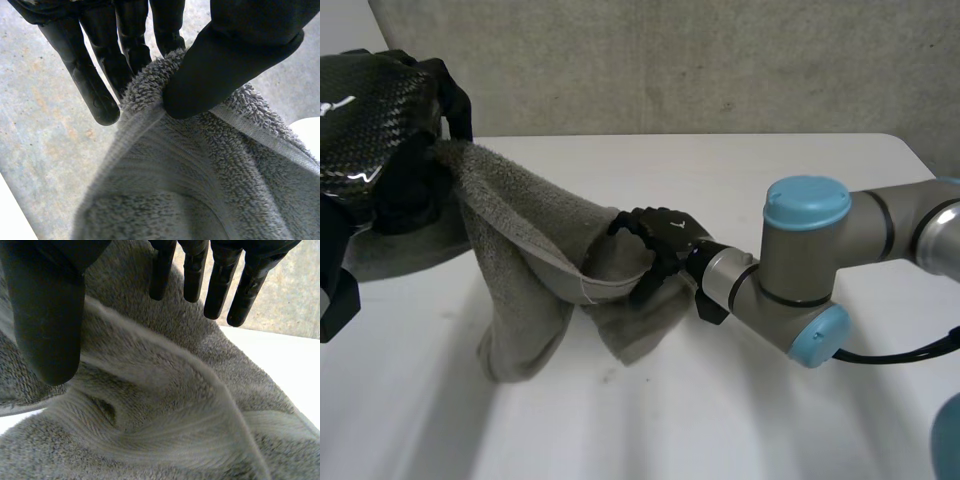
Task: Fold the towel.
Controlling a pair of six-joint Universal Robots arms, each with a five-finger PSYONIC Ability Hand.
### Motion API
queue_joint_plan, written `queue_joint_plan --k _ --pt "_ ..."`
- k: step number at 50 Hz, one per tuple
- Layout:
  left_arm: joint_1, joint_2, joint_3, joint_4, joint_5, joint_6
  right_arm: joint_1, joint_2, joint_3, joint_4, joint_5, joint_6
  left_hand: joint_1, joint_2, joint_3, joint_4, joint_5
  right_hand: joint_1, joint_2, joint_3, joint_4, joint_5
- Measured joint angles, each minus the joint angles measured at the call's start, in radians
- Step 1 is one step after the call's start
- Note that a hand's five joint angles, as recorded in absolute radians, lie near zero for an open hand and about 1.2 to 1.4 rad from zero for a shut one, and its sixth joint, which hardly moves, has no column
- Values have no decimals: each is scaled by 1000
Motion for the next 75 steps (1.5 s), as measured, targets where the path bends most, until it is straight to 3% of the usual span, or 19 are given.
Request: queue_joint_plan --k 5,7,8,15,21,28,32,37,47,55,59,66,67,71,73,75 --pt "6 10 4 -4 0 0 8 33 -6 -26 7 17 0 0 0 0 0 134 104 103 106 102" --pt "9 11 5 -4 0 -1 10 40 -8 -29 10 19 0 0 0 0 0 417 362 367 350 342" --pt "13 10 5 -3 0 -1 11 43 -10 -31 16 19 0 0 0 0 0 702 608 614 616 596" --pt "46 0 4 4 2 -1 2 10 -13 -26 81 21 0 0 0 0 0 963 825 835 838 833" --pt "109 -16 13 21 4 -1 -47 -121 13 -25 103 11 0 0 0 0 0 988 849 857 861 854" --pt "201 -73 65 51 39 -3 -156 -410 44 -17 106 -84 0 0 0 0 0 994 855 862 867 863" --pt "219 -116 108 51 89 -6 -186 -585 44 43 112 -236 0 0 0 0 0 994 855 862 868 863" --pt "215 -171 136 29 126 -4 -191 -689 38 199 124 -423 0 0 0 0 0 994 855 863 868 863" --pt "200 -374 153 -112 135 1 -176 -645 66 567 206 -759 0 0 0 0 0 995 855 863 869 864" --pt "189 -578 221 -239 135 12 -176 -511 100 630 252 -875 0 0 0 0 0 995 855 863 869 864" --pt "184 -679 296 -256 135 28 -177 -418 79 605 255 -884 0 0 0 0 0 995 855 863 869 864" --pt "180 -852 539 -171 139 54 -178 -238 -37 395 265 -850 0 0 0 0 0 996 855 863 869 864" --pt "180 -899 647 -107 138 54 -179 -193 -94 246 288 -824 0 0 0 0 0 996 855 863 869 864" --pt "180 -954 829 34 134 42 -181 -176 -152 -22 333 -790 0 0 0 0 0 996 855 863 869 864" --pt "180 -960 860 68 133 37 -182 -180 -157 -71 339 -786 0 0 0 0 0 996 856 863 869 864" --pt "180 -962 930 176 128 15 -186 -216 -160 -261 357 -771 0 0 0 0 0 996 856 863 869 864"
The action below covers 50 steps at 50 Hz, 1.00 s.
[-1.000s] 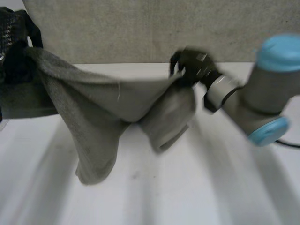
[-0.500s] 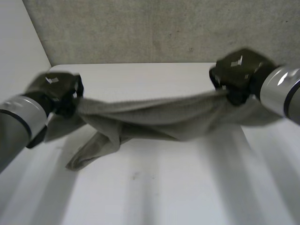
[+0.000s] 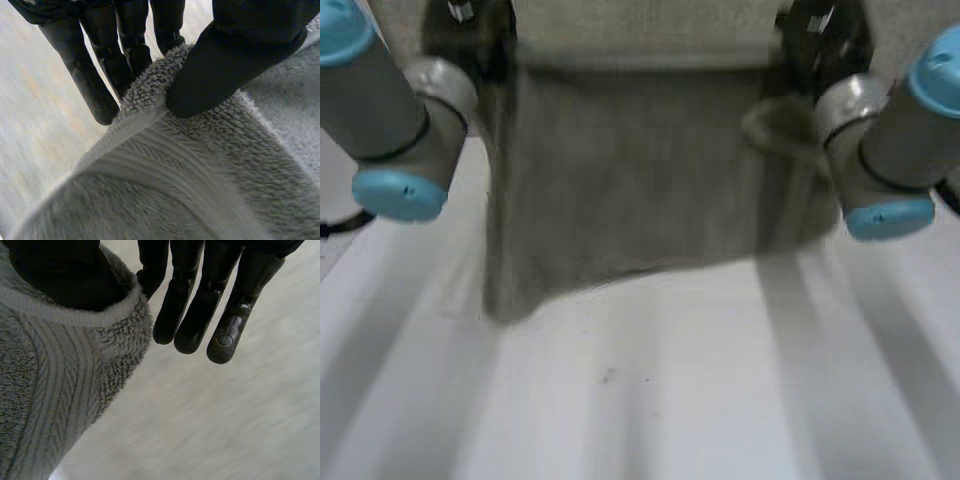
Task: Fold the towel.
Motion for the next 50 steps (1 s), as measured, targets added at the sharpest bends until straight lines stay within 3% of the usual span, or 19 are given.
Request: queue_joint_plan --k 4,9,12,16,21,24,35,37,44,50 --pt "1 49 10 138 -19 -61 -7 -88 51 -206 -8 29 0 0 0 0 0 0 0 0 0 0" --pt "9 135 -108 184 -48 -113 -22 -174 150 -239 -72 71 0 0 0 0 0 0 0 0 0 0" --pt "14 178 -207 175 -54 -122 -36 -204 206 -173 -117 88 0 0 0 0 0 0 0 0 0 1" --pt "20 234 -402 127 -50 -119 -63 -215 288 62 -187 99 0 0 0 0 0 0 0 0 0 1" --pt "20 251 -655 60 -38 -78 -80 -157 383 367 -232 93 0 0 0 0 0 0 0 0 0 1" --pt "17 236 -772 43 -34 -32 -83 -107 430 450 -236 91 0 1 0 0 0 0 0 1 0 1" --pt "17 162 -930 52 -39 94 -126 -14 530 415 -229 162 0 1 0 0 0 0 0 1 0 1" --pt "21 173 -936 54 -41 97 -146 -21 546 390 -228 212 0 1 0 0 0 -48 -29 -28 -33 -24" --pt "31 241 -955 59 -41 93 -216 -47 592 336 -224 389 0 1 0 0 0 -541 -467 -458 -461 -454" --pt "31 271 -967 60 -41 90 -261 -51 625 331 -223 487 0 1 0 0 0 -679 -584 -584 -588 -582"
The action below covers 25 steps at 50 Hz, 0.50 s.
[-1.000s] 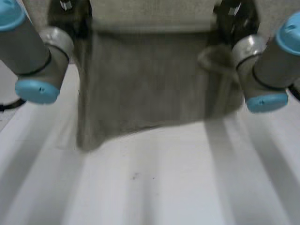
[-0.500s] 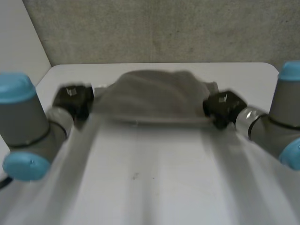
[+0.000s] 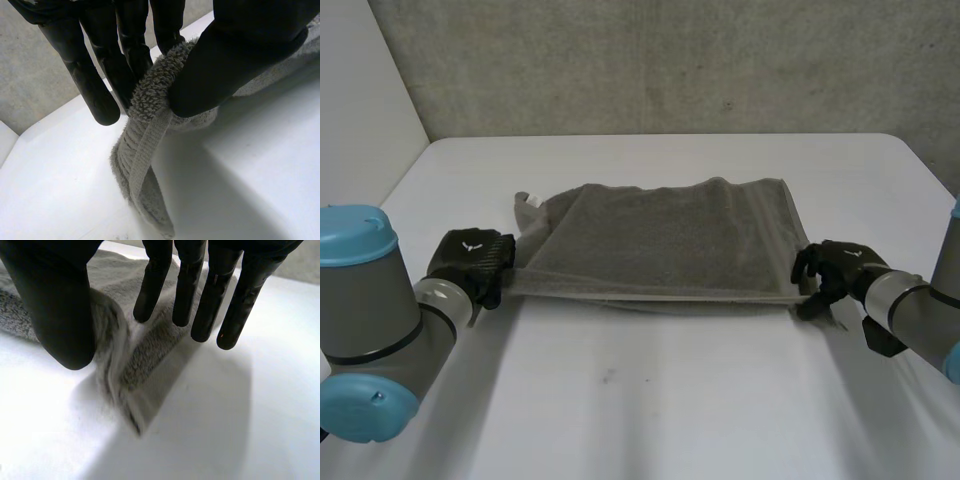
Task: Fold the towel.
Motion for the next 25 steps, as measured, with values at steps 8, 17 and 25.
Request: queue_joint_plan --k 8,17,25 --pt "-1 2 -15 0 0 0 -34 -14 46 -3 -5 37 0 0 0 0 0 293 252 236 235 227" --pt "-1 -2 -36 1 1 -4 -56 -34 94 -65 -42 25 -479 -498 -492 -497 -472 666 575 576 577 571" --pt "3 2 -48 -1 3 -8 -68 -87 121 -92 -88 1 -928 -967 -963 -965 -946 676 584 583 586 581"
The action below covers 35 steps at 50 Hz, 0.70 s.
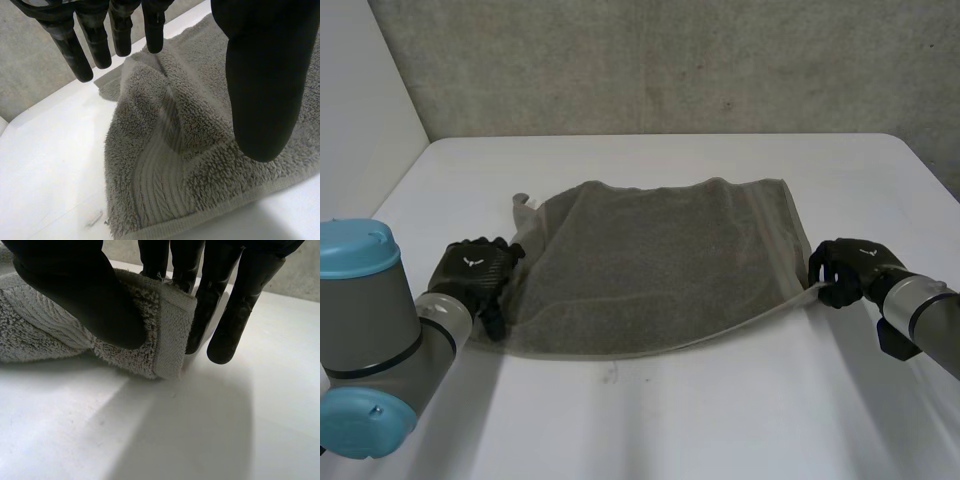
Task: Fold the towel.
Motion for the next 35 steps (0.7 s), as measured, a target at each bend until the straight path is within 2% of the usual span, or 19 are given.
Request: queue_joint_plan --k 18,27,35 --pt "89 83 -126 1 17 6 -55 -26 -19 2 15 -68 -38 -38 -39 -39 -37 2 0 1 1 0" --pt "160 93 -190 37 124 21 -53 -15 -13 0 9 -68 -35 -26 -29 -28 -35 2 0 1 1 0" --pt "231 63 -228 155 272 64 -46 -10 -7 0 4 -72 10 16 11 13 7 2 0 1 1 1"
